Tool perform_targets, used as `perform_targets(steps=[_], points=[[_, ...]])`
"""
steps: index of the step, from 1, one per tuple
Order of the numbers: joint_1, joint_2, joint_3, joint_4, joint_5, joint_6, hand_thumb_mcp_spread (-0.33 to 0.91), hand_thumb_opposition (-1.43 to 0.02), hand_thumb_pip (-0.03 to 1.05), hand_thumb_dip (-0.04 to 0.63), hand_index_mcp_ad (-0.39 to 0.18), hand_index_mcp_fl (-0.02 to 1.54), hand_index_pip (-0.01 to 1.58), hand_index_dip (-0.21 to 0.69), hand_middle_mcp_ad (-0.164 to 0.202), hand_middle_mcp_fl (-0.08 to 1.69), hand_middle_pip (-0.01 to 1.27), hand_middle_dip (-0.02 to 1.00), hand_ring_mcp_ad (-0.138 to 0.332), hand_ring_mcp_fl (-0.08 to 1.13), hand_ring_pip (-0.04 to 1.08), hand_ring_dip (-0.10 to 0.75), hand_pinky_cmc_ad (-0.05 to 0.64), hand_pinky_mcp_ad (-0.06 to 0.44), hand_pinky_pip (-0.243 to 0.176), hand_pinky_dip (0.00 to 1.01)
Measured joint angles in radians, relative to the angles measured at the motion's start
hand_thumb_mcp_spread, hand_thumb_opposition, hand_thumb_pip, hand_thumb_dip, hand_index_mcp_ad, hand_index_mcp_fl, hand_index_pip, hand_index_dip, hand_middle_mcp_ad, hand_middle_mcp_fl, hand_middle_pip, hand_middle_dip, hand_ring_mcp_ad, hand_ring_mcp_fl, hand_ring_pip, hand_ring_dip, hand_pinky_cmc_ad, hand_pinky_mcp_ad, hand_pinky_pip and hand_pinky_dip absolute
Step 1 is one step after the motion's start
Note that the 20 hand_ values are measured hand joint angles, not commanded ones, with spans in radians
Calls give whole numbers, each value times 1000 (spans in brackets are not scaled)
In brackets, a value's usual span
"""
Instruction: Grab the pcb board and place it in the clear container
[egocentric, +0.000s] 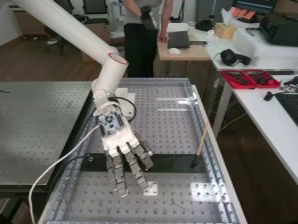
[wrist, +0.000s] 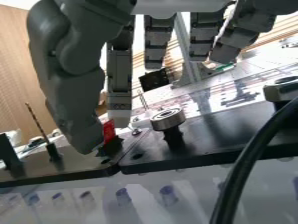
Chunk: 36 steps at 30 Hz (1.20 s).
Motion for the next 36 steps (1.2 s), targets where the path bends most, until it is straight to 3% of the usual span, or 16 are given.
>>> perform_targets(steps=[10,17,29,36], points=[[-7,3,-4,17,-4,-10,545,-806,428,253,-169,304,1178,326,-10,52,126,140,182,2,96,28,288,133,-77,178],[-9,9,-10,57,-7,-56,560,-806,426,253,-169,389,1175,326,-10,52,126,140,182,2,96,28,288,134,-77,178],[-10,8,-8,54,-7,-56,607,-803,380,253,-169,443,1155,326,-10,51,126,140,182,12,96,28,288,133,-75,178],[-11,14,-16,103,-6,-114,625,-841,368,251,-168,487,1215,316,-12,80,129,140,183,12,93,28,288,133,-75,178]])
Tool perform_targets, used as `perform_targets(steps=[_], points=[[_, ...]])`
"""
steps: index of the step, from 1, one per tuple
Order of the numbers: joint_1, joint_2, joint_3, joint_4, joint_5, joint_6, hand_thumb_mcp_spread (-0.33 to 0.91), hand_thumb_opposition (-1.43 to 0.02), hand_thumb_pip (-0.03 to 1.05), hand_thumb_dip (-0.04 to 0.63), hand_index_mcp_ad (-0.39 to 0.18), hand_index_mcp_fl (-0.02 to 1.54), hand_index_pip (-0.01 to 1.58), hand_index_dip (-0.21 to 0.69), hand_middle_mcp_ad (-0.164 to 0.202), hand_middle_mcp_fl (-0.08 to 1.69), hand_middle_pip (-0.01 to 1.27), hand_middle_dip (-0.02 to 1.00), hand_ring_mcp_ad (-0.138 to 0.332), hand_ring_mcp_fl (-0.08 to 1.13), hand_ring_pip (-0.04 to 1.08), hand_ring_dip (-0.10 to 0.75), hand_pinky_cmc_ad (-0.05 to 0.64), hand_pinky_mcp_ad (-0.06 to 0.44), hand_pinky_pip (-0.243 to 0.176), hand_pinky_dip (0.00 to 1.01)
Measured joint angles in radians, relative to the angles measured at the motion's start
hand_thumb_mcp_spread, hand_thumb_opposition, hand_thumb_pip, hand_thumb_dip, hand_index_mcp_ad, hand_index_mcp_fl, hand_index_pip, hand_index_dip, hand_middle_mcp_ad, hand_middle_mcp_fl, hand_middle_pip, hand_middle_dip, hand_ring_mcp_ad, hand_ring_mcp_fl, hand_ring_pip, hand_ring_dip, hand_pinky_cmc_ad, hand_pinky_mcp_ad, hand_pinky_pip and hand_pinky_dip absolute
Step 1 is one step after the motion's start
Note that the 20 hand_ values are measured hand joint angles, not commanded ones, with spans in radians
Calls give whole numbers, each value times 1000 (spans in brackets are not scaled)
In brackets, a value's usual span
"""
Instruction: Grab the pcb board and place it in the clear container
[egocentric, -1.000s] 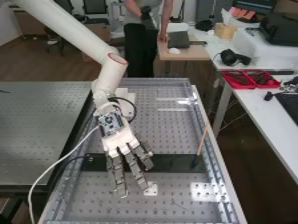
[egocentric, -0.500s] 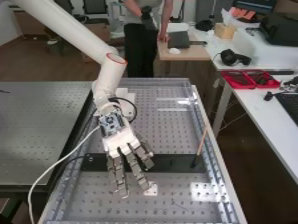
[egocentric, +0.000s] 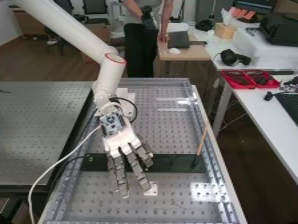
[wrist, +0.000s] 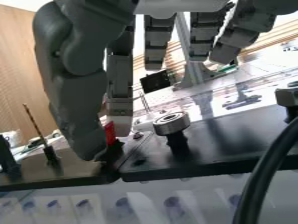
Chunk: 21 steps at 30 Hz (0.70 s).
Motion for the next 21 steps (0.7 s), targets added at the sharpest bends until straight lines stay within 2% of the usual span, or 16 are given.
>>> perform_targets(steps=[8,15,21], points=[[-3,8,-7,47,-1,-48,628,-857,367,250,-166,517,1215,316,-10,101,129,140,180,30,87,28,290,136,-75,178],[-5,12,-11,61,-2,-59,623,-864,367,250,-166,532,1215,316,-12,101,129,140,183,31,87,28,291,133,-75,178],[-5,26,-28,112,-2,-107,628,-878,367,250,-166,552,1215,316,-5,120,129,140,182,33,89,30,293,133,-75,178]])
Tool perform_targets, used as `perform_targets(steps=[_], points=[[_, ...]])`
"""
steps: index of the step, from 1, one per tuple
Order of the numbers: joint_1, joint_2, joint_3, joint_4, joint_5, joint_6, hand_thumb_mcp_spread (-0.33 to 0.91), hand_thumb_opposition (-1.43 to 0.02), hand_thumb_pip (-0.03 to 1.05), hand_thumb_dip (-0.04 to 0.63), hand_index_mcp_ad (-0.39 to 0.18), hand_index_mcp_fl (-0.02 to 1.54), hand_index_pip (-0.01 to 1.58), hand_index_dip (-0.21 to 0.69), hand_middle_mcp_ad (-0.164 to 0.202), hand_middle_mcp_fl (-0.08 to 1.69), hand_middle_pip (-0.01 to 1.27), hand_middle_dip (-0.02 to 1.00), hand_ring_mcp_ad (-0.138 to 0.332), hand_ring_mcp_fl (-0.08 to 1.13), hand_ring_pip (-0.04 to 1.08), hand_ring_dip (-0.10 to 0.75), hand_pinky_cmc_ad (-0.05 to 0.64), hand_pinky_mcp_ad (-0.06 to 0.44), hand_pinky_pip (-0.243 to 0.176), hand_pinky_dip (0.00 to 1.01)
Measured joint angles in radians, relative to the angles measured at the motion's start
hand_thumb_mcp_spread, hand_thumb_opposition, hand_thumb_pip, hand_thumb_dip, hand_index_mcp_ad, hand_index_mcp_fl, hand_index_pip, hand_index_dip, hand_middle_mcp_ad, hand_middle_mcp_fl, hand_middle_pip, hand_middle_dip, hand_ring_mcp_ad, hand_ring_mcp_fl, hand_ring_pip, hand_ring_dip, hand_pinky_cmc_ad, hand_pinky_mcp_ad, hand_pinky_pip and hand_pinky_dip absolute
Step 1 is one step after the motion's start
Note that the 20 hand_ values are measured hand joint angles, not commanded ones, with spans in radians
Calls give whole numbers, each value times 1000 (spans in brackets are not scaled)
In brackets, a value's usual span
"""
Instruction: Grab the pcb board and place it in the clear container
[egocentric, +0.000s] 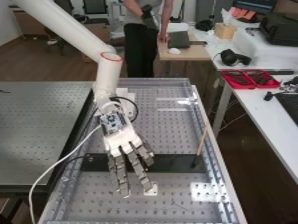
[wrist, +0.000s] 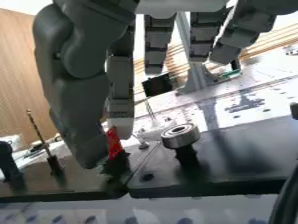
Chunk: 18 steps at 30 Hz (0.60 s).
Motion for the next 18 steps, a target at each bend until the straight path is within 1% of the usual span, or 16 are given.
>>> perform_targets(steps=[4,7,9,10,11,12,14,18], points=[[-1,15,-18,56,0,-47,627,-881,367,250,-166,553,1215,316,-3,120,129,140,180,40,89,30,297,133,-75,178],[-3,23,-27,84,-1,-68,627,-881,367,250,-166,553,1211,316,-3,120,129,140,180,42,84,37,295,133,-75,178],[-4,24,-29,90,-2,-72,627,-881,367,250,-166,553,1215,328,-3,120,129,140,180,42,86,37,295,133,-75,178],[-4,25,-29,94,-3,-74,630,-878,370,250,-169,586,1216,332,-3,120,129,140,180,42,86,37,295,133,-75,178],[-4,26,-30,100,-4,-81,689,-878,405,250,-180,660,1234,347,-3,120,129,140,180,42,86,37,297,136,-75,178],[-4,27,-31,103,-5,-85,689,-878,405,250,-180,660,1234,347,-3,120,129,140,183,44,84,37,293,136,-75,178],[-5,30,-33,118,-6,-102,689,-874,405,250,-180,642,1234,349,-2,120,129,140,183,45,89,37,309,136,-75,178],[-6,40,-42,157,-8,-141,689,-874,405,250,-180,642,1234,346,-2,120,129,140,183,45,91,37,309,136,-75,178]])
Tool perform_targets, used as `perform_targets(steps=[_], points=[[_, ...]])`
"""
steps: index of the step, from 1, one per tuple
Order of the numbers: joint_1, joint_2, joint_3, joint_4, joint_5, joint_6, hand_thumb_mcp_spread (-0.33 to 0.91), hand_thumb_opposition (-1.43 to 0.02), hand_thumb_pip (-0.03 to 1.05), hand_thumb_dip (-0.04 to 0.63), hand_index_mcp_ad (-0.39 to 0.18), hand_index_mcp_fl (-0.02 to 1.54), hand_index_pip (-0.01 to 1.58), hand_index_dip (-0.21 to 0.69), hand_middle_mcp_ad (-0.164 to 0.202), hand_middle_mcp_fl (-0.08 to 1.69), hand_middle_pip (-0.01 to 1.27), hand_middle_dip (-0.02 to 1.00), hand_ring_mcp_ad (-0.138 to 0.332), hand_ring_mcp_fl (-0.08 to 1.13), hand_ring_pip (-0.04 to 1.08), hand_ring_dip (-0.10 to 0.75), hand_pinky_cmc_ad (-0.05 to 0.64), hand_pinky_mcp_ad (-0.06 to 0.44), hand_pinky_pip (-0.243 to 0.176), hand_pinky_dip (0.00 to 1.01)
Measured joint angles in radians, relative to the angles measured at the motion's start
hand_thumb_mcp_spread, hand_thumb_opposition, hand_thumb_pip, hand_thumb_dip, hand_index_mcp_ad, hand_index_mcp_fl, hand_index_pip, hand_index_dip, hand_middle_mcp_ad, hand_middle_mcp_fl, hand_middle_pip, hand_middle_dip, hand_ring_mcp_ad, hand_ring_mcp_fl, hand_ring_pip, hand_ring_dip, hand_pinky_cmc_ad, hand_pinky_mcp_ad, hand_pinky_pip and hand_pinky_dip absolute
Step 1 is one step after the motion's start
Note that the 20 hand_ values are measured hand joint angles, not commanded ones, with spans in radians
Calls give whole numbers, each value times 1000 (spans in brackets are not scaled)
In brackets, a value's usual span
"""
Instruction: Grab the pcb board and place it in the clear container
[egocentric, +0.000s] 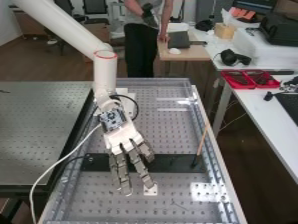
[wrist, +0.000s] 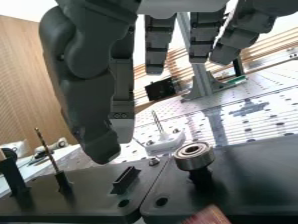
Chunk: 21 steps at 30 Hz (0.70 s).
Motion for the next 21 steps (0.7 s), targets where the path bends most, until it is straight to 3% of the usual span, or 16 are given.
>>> perform_targets(steps=[21], points=[[-1,40,-48,167,-9,-150,689,-874,405,250,-182,642,1234,346,2,117,129,140,182,45,91,37,307,136,-75,178]])
